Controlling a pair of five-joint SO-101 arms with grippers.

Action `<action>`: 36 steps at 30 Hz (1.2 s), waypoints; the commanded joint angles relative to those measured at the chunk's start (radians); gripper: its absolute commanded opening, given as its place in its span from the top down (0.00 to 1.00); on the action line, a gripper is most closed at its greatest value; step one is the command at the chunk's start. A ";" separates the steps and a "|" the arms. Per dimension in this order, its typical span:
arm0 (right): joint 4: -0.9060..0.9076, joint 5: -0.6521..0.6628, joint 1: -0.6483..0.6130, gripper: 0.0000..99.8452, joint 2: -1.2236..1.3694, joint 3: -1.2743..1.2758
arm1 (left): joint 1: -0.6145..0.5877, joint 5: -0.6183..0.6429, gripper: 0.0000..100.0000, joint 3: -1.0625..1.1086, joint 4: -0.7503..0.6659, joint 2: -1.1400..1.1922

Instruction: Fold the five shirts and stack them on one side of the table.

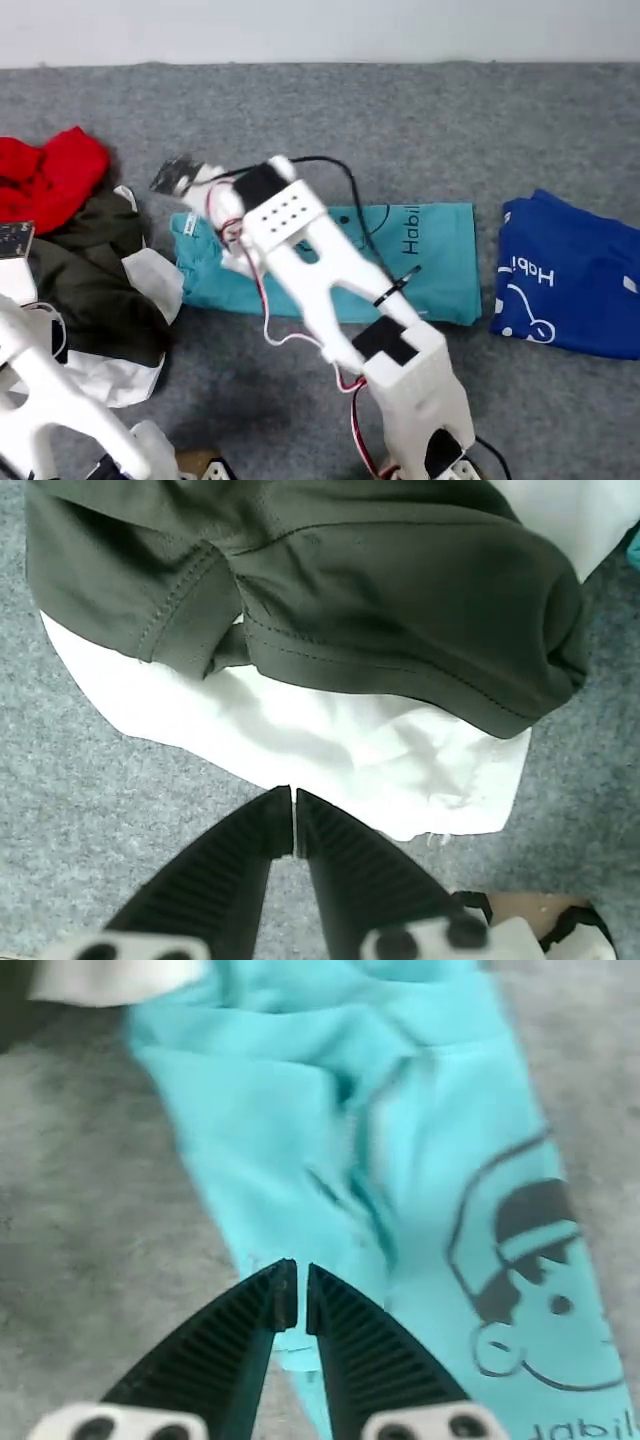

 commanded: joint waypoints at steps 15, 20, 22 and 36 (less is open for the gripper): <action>-0.303 -0.012 0.105 0.99 0.248 -0.114 | 0.003 -0.009 0.99 -0.004 -0.009 -0.031; -0.151 -0.012 0.064 0.99 0.220 -0.233 | 0.003 -0.009 0.99 -0.004 -0.009 -0.031; -0.128 -0.012 0.056 0.99 0.226 -0.282 | 0.003 -0.009 0.99 -0.004 -0.009 -0.031; -0.242 -0.005 0.064 0.99 0.404 -0.422 | 0.003 -0.009 0.98 -0.002 -0.009 -0.031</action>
